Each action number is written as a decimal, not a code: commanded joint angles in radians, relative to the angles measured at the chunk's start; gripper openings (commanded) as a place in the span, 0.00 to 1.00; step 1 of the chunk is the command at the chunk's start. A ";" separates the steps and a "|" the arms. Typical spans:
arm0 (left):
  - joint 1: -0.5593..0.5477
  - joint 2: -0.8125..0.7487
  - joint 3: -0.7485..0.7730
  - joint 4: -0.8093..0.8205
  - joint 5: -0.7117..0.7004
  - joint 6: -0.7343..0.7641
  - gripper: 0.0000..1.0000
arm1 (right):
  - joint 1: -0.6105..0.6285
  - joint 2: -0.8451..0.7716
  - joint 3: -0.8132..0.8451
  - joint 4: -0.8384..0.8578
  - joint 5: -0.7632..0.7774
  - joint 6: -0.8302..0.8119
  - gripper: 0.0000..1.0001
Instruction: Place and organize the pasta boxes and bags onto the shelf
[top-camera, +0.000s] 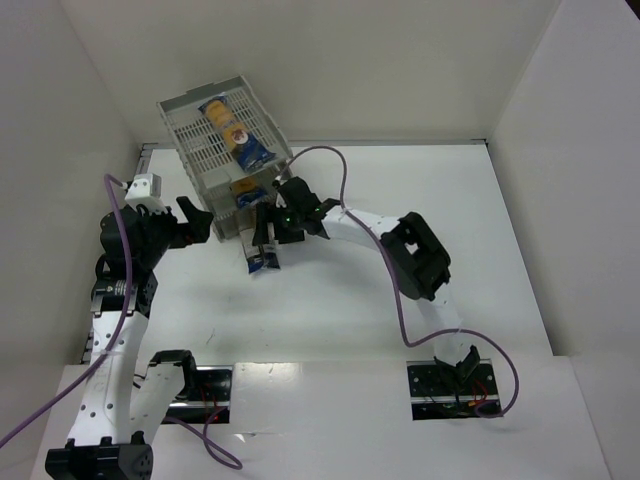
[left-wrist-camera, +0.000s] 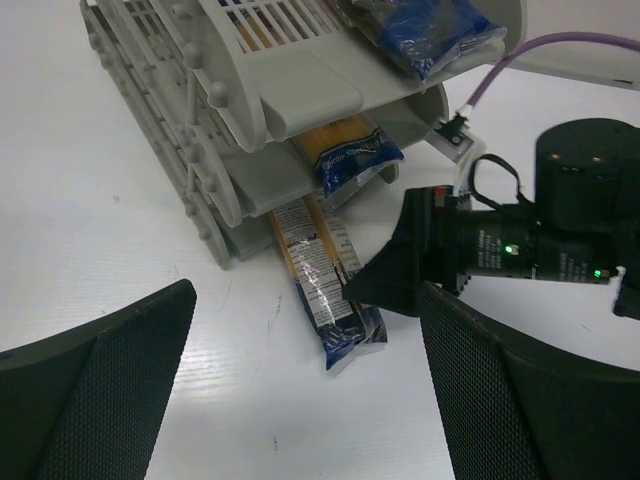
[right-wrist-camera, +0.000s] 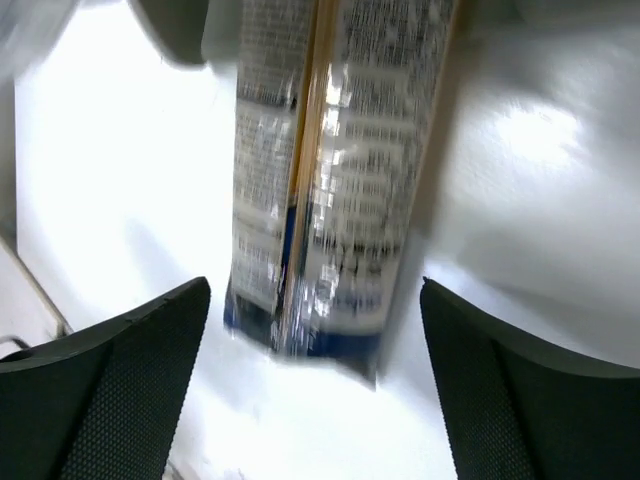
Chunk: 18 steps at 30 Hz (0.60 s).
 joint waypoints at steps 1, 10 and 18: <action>-0.002 -0.015 -0.007 0.043 0.010 0.004 0.99 | 0.000 -0.189 -0.069 0.066 0.034 -0.053 0.91; -0.002 -0.075 -0.039 0.022 0.029 -0.016 0.99 | 0.088 -0.437 -0.417 0.022 0.098 -0.381 0.29; -0.002 -0.095 -0.039 0.011 0.020 -0.044 0.99 | 0.214 -0.144 -0.169 -0.022 0.167 -0.705 0.07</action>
